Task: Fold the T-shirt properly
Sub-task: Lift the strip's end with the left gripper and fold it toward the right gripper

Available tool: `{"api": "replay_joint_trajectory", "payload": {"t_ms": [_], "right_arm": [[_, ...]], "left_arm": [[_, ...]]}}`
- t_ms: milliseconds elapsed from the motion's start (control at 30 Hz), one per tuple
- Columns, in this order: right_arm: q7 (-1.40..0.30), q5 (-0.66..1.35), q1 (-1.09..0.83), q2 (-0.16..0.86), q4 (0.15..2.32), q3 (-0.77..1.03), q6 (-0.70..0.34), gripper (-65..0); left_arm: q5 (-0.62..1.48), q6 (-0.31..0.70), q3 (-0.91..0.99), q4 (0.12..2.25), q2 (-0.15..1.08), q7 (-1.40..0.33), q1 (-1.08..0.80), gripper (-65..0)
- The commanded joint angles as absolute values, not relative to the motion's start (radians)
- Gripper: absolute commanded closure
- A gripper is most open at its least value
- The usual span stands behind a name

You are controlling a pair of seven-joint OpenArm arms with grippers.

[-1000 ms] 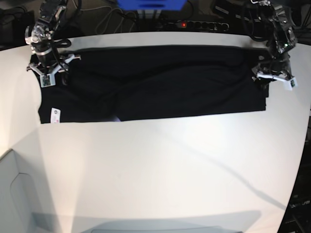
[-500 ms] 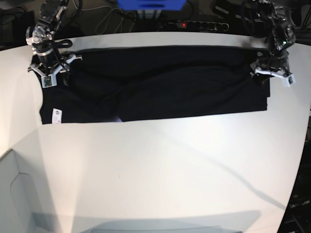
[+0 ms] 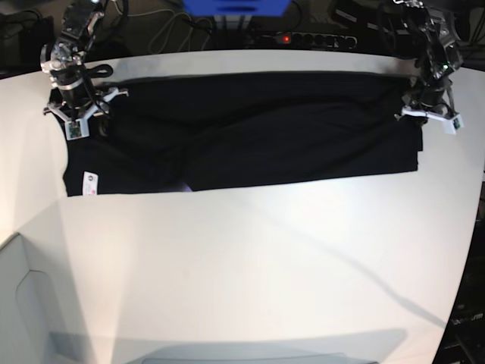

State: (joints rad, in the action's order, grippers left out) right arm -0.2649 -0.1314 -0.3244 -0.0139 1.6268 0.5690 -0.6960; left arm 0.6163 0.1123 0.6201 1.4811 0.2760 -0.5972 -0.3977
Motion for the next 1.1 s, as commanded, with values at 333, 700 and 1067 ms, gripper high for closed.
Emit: {"api": "replay_joint_trajectory", "payload": {"t_ms": [333, 700, 1067], "right_arm": [[-0.251, -0.125, -0.320, -0.007, 1.643, 0.573, -0.698, -24.8], [-0.251, -0.125, -0.320, -0.007, 1.643, 0.572, -0.698, -24.8], [-0.251, -0.125, -0.320, -0.007, 1.643, 0.572, -0.698, -24.8]], "left_arm": [[0.611, 0.105, 0.624, 1.656, 0.274, -0.636, -0.432, 0.0], [0.610, 0.101, 0.475, 2.006, 0.131, -0.644, -0.509, 0.0], [0.315, 0.096, -0.119, 1.998, 0.122, -0.634, -0.456, 0.0]]}}
